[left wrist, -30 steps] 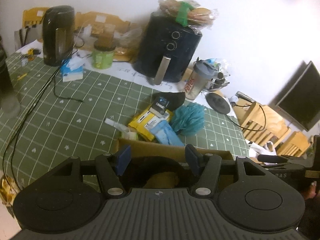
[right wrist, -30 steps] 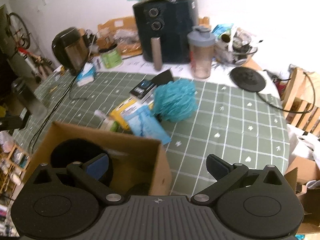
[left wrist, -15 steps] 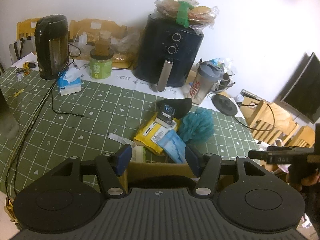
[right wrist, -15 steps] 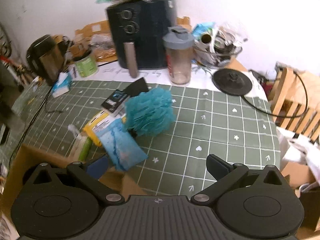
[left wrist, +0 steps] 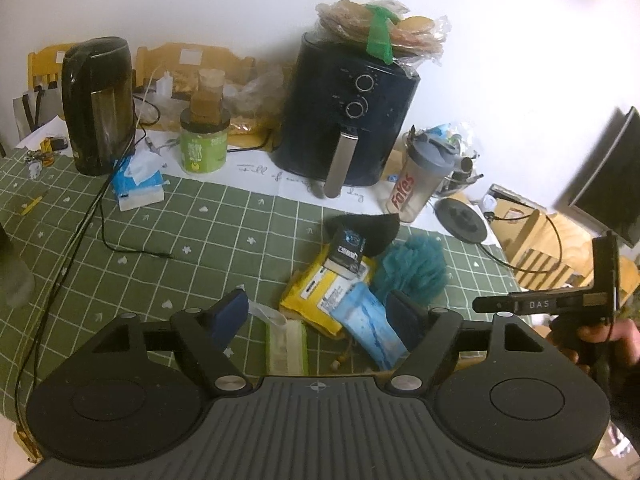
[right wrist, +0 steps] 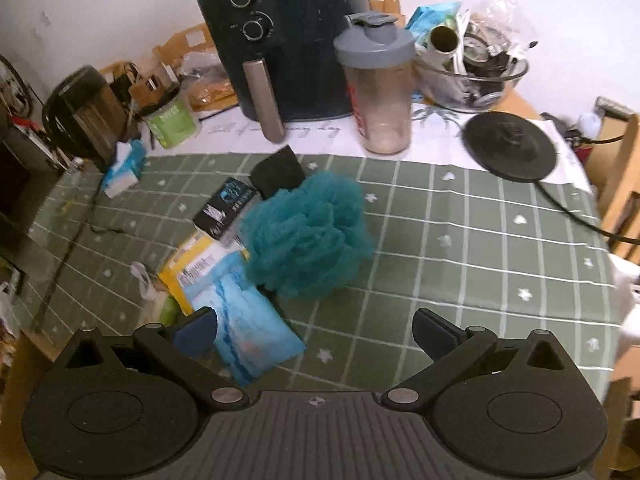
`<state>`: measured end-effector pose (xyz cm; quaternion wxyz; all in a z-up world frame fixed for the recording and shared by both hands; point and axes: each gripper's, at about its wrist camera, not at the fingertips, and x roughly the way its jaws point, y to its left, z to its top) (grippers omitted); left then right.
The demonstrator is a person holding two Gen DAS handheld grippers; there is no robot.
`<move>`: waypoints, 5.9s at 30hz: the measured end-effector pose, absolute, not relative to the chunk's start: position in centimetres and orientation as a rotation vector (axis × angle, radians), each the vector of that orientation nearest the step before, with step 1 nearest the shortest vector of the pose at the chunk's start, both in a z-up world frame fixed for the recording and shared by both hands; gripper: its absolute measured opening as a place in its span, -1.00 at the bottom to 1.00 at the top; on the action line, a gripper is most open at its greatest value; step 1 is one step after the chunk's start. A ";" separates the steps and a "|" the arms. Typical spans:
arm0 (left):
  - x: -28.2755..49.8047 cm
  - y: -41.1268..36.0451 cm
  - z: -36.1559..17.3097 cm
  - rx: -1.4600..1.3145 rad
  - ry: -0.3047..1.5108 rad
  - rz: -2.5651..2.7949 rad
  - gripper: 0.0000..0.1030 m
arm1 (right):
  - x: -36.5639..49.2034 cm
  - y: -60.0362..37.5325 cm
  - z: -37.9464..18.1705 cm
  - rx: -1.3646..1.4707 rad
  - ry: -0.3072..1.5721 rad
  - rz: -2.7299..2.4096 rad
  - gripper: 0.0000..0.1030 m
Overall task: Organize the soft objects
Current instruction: 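Reach the right gripper to the teal mesh loofah and grasp it, then lift the teal loofah off the table with the right gripper, then grasp the white fabric strap with the left gripper while the right gripper holds the loofah, then carry the strap into the box and open the left gripper while the right gripper carries the loofah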
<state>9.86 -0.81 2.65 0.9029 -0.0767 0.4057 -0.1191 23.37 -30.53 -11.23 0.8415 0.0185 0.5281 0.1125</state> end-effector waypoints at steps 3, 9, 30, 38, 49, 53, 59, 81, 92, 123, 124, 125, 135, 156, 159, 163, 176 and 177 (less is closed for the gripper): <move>10.3 -0.5 2.5 -0.159 0.841 -0.243 0.46 | 24.5 -30.2 -11.6 0.051 1.109 0.249 1.00; 10.7 0.2 2.0 -0.158 0.833 -0.228 0.46 | 26.4 -30.3 -12.4 0.113 1.076 0.236 0.95; 10.7 1.9 1.5 -0.150 0.815 -0.183 0.46 | 31.8 -30.0 -16.3 0.281 1.072 0.121 -0.22; 11.4 1.9 1.2 -0.112 0.830 -0.212 0.46 | 32.4 -29.3 -17.0 0.241 1.116 0.121 -0.85; 13.6 1.7 -0.1 -0.061 0.851 -0.277 0.46 | 30.8 -29.8 -12.6 0.143 1.019 0.182 -0.90; 14.9 1.5 -1.2 -0.030 0.872 -0.297 0.46 | 29.6 -30.5 -11.0 0.117 0.995 0.186 -0.90; 16.8 0.7 -3.0 0.039 0.902 -0.351 0.46 | 27.7 -31.6 -8.7 0.099 0.968 0.175 -0.90; 24.1 -2.2 -14.2 0.098 1.260 -0.500 0.32 | 21.7 -34.1 -5.1 0.157 0.914 0.118 -0.90; 24.3 -2.1 -15.2 0.051 1.271 -0.475 -0.91 | 19.7 -34.3 -4.9 0.174 0.909 0.107 -0.90; 14.0 -0.1 0.0 -0.120 0.884 -0.409 -0.94 | 15.4 -32.5 1.7 0.122 0.802 0.287 -0.90; 13.5 -0.1 0.4 -0.120 0.873 -0.415 -0.94 | 15.2 -32.4 1.9 0.124 0.801 0.295 -0.90; 12.9 -0.3 0.8 -0.118 0.861 -0.421 -0.95 | 15.0 -32.4 2.0 0.124 0.798 0.304 -0.90; 7.9 -2.0 3.5 -0.078 0.819 -0.473 -0.94 | 13.0 -32.1 3.3 0.140 0.771 0.354 -0.90; 1.0 -4.9 -0.1 0.076 0.948 -0.476 0.15 | 9.0 -31.9 4.6 0.152 0.754 0.405 -0.90; 0.5 -4.9 0.0 0.070 0.938 -0.428 0.15 | 8.8 -31.9 4.6 0.177 0.765 0.420 -0.90; -0.1 -4.9 0.0 0.042 0.912 -0.353 0.15 | 8.8 -31.6 4.6 0.200 0.772 0.445 -0.90; -1.7 -3.9 0.5 -0.030 0.844 -0.220 0.35 | 8.8 -28.2 4.7 0.141 0.811 0.599 -0.90; -1.7 -3.8 0.5 -0.034 0.840 -0.213 0.35 | 8.8 -27.8 4.8 0.140 0.811 0.612 -0.90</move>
